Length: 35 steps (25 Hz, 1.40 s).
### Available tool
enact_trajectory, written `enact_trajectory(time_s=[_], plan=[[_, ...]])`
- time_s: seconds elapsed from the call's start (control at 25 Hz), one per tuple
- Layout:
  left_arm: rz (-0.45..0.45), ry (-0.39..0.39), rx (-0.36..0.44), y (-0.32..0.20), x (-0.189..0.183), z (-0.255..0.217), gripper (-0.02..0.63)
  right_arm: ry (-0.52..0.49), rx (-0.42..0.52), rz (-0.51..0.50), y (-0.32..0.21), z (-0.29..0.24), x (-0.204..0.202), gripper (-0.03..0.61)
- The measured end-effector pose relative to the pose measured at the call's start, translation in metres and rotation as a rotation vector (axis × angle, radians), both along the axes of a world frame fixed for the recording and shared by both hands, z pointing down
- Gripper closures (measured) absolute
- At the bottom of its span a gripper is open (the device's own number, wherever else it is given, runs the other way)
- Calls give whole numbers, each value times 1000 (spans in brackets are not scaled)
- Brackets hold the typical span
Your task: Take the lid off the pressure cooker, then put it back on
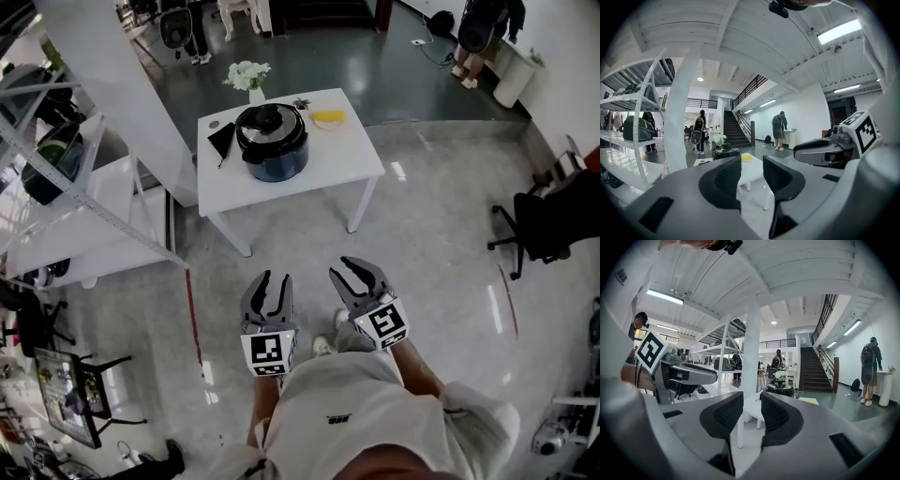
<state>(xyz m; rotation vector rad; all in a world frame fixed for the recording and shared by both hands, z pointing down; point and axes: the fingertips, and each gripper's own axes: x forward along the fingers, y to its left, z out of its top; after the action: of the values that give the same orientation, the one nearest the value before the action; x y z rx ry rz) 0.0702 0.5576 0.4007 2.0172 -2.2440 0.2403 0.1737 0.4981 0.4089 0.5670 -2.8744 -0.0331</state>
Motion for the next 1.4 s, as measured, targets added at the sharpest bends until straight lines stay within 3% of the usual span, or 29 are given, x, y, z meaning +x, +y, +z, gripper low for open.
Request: enact_trajectory(time_s=[0.68,1.4], plan=[[34,1,-13,-82,-38,3,433,8,0,-8,-81,9,-47,477],[-45,-4,-41,-193,-82,1,433,5,-29,-78,-200,8,-97,477]])
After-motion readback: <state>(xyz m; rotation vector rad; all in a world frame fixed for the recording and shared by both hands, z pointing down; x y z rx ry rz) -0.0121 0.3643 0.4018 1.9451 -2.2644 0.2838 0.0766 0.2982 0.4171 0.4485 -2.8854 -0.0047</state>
